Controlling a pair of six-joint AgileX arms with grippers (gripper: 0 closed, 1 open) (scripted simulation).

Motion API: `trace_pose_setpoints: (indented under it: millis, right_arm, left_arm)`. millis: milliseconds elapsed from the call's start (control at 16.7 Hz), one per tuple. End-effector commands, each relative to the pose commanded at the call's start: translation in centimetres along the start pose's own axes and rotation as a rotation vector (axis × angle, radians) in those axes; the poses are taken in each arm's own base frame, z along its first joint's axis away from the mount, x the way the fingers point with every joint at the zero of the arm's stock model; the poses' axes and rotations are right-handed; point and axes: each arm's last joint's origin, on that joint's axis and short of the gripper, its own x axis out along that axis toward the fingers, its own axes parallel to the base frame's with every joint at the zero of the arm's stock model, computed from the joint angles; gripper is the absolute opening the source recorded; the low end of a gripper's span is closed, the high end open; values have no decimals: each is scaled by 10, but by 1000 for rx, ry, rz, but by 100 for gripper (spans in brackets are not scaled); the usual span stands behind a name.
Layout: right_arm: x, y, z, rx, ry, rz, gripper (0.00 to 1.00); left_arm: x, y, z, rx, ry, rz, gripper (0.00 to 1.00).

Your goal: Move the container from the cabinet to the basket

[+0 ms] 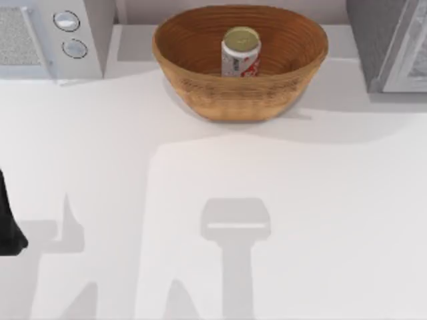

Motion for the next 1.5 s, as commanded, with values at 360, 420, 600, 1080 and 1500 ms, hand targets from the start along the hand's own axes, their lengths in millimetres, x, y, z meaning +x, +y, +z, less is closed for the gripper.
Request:
trace_pose_setpoints:
  millis: [360,420,600,1080,1500]
  right_arm:
    - [24,-48,87,15,9,8,100]
    - [26,-53,108,21,13,8,100]
    - [26,-55,176,38,22,6,100]
    - [-4,6,318,16,9,-7,100]
    - [-10,16,331,4,2,-9,100]
  left_arm:
    - [0,0,0,0,0,0,100]
    - [0,0,0,0,0,0,100]
    - [0,0,0,0,0,0,100]
    - [0,0,0,0,0,0,100]
    - [0,0,0,0,0,0,100]
